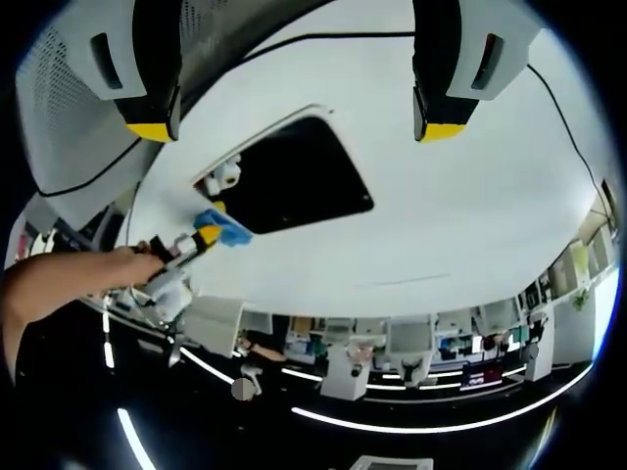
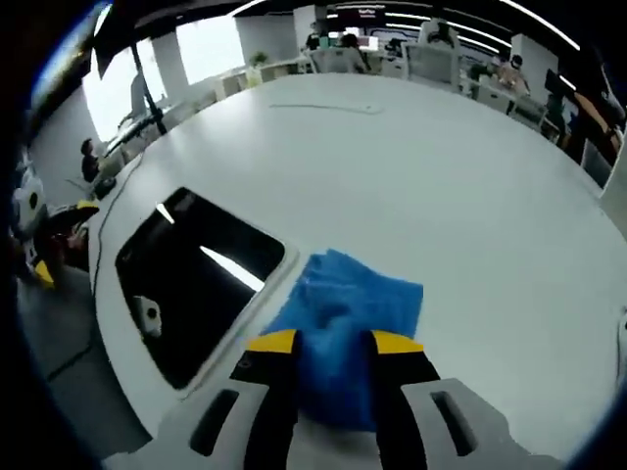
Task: Wipe the mirror surface with the cleaning cloth until all visible marks leave the cleaned area.
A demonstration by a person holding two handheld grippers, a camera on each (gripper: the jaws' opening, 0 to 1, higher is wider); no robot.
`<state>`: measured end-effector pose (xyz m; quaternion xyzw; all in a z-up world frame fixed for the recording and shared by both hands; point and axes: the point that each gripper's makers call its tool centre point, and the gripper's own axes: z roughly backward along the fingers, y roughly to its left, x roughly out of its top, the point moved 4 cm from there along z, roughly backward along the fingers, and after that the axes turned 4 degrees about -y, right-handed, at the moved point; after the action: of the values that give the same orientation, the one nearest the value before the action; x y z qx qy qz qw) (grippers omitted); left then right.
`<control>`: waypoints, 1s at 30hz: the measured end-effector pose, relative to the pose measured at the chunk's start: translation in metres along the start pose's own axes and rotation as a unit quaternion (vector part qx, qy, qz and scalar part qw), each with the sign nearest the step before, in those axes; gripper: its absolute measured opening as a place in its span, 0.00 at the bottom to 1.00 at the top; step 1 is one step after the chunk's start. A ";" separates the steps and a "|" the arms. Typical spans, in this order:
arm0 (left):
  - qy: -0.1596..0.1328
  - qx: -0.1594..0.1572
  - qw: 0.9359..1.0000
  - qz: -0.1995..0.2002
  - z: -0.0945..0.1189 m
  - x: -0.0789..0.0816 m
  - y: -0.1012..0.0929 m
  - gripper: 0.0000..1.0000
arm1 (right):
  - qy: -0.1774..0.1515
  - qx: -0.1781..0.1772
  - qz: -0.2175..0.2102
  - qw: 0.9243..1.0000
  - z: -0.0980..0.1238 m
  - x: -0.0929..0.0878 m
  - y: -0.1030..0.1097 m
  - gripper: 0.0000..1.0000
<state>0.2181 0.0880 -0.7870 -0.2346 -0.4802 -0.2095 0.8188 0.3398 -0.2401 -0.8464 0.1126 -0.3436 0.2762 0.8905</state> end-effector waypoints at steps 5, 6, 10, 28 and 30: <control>0.008 0.004 1.000 0.004 0.001 -0.002 0.000 1.00 | -0.001 0.003 -0.044 0.999 0.005 0.002 0.005 0.42; 0.010 0.003 1.000 0.004 0.001 -0.003 0.000 1.00 | -0.003 0.000 -0.047 0.999 0.007 0.004 0.004 0.48; 0.009 -0.004 1.000 0.002 0.001 -0.002 -0.002 1.00 | -0.061 -0.006 -0.070 0.996 0.020 0.015 0.000 0.65; -0.001 0.030 0.999 0.015 0.004 0.001 0.007 1.00 | -0.118 0.037 -0.009 0.992 0.099 -0.028 0.003 1.00; 0.001 0.027 1.000 0.007 0.004 0.001 0.006 1.00 | -0.126 0.036 -0.002 0.991 0.105 -0.030 0.003 1.00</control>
<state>0.2195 0.0951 -0.7856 -0.2154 -0.4832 -0.1906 0.8270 0.2622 -0.2906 -0.7894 0.1793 -0.4430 0.2699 0.8359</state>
